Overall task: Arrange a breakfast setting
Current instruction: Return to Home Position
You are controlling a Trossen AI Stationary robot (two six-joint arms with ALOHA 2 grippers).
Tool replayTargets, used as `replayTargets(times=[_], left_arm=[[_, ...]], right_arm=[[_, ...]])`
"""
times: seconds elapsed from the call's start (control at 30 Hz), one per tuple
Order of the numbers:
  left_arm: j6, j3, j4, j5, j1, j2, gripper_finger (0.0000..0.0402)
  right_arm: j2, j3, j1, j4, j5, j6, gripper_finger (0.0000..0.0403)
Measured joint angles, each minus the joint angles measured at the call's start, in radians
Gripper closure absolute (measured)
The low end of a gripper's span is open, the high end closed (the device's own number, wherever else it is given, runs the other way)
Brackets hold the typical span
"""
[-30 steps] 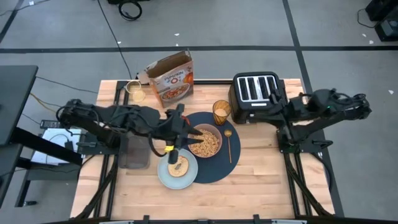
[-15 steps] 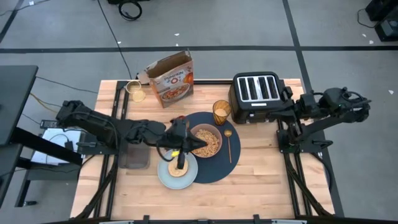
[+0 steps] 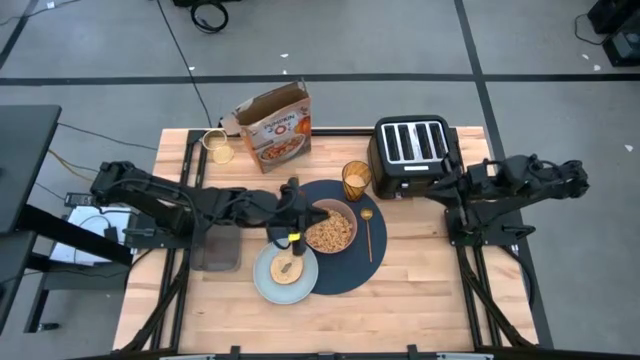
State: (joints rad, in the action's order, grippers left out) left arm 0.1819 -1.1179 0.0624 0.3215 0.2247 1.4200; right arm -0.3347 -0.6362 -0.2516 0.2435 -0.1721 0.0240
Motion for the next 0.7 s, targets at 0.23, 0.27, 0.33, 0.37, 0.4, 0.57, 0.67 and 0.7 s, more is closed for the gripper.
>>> replayTargets(times=[0.23, 0.27, 0.33, 0.37, 0.4, 0.57, 0.67, 0.7], left_arm=[[-0.155, 0.0, -0.055, 0.113, 0.005, 0.0, 0.0361], [-0.172, 0.0, -0.063, 0.116, 0.004, 0.0, 0.0361], [-0.204, 0.0, -0.076, 0.119, 0.002, 0.0, 0.0361], [-0.221, 0.0, -0.082, 0.119, 0.002, 0.0, 0.0361], [-0.233, 0.0, -0.087, 0.119, 0.003, 0.0, 0.0361], [-0.249, 0.0, -0.096, 0.118, -0.001, 0.0, 0.0361], [-0.252, 0.022, -0.047, 0.12, -0.004, -0.003, 0.0361], [-0.261, 0.051, -0.005, 0.12, -0.007, -0.012, 0.0361]], right_arm=[[0.141, 0.19, 0.0, -0.108, 0.012, 0.025, 0.0368], [0.167, 0.217, 0.0, -0.117, 0.015, 0.025, 0.0368], [0.221, 0.267, 0.0, -0.149, 0.024, 0.03, 0.0368], [0.245, 0.293, 0.0, -0.163, 0.029, 0.037, 0.0368], [0.27, 0.316, 0.0, -0.171, 0.033, 0.044, 0.0368], [0.332, 0.426, 0.0, -0.296, 0.058, 0.048, 0.0368], [0.32, 0.51, 0.001, -0.473, 0.109, 0.047, 0.0368], [0.321, 0.545, 0.002, -0.535, 0.12, 0.054, 0.0368]])
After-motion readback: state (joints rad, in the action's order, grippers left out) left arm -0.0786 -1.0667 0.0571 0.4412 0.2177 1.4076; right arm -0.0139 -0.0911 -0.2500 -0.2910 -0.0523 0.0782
